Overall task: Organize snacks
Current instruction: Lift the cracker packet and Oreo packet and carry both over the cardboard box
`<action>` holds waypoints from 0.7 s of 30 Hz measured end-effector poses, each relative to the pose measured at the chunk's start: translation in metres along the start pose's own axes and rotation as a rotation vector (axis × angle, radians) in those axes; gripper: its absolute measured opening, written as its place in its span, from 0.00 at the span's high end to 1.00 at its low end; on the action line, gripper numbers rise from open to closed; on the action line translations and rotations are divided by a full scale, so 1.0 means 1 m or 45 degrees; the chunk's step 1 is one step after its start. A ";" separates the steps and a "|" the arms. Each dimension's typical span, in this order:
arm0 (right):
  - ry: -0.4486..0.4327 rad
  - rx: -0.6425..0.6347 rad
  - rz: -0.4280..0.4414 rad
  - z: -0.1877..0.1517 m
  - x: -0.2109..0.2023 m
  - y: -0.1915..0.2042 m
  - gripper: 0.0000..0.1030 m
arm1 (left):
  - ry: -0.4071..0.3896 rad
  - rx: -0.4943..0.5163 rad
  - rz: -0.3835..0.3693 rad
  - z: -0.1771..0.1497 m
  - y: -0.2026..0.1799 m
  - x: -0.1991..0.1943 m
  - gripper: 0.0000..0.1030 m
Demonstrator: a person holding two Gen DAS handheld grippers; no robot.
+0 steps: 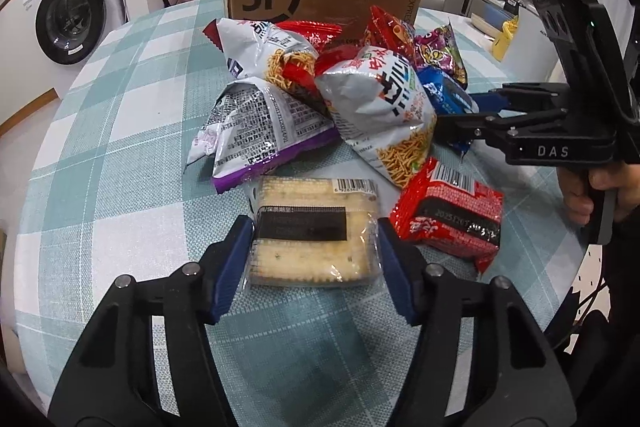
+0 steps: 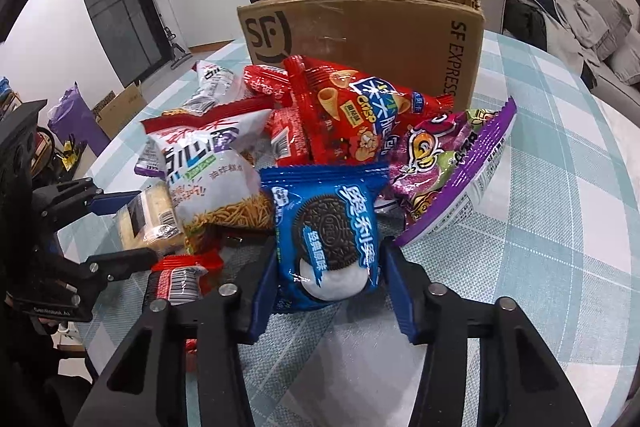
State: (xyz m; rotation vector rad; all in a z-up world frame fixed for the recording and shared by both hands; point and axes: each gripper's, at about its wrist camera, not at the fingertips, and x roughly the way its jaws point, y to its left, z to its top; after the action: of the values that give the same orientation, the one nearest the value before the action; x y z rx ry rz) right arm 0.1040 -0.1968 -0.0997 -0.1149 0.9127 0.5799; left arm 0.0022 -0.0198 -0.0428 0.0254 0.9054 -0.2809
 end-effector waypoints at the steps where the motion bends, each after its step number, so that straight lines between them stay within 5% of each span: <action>1: -0.004 0.000 -0.001 -0.001 -0.001 0.001 0.55 | -0.003 -0.007 -0.002 0.000 0.001 -0.001 0.43; 21: -0.093 0.012 -0.008 -0.026 -0.042 0.011 0.56 | -0.105 -0.076 -0.020 -0.007 0.007 -0.029 0.43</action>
State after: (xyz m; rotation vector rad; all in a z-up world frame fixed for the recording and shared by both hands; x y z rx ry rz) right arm 0.0601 -0.2139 -0.0820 -0.0874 0.8438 0.5701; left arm -0.0182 -0.0059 -0.0253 -0.0482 0.8322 -0.2673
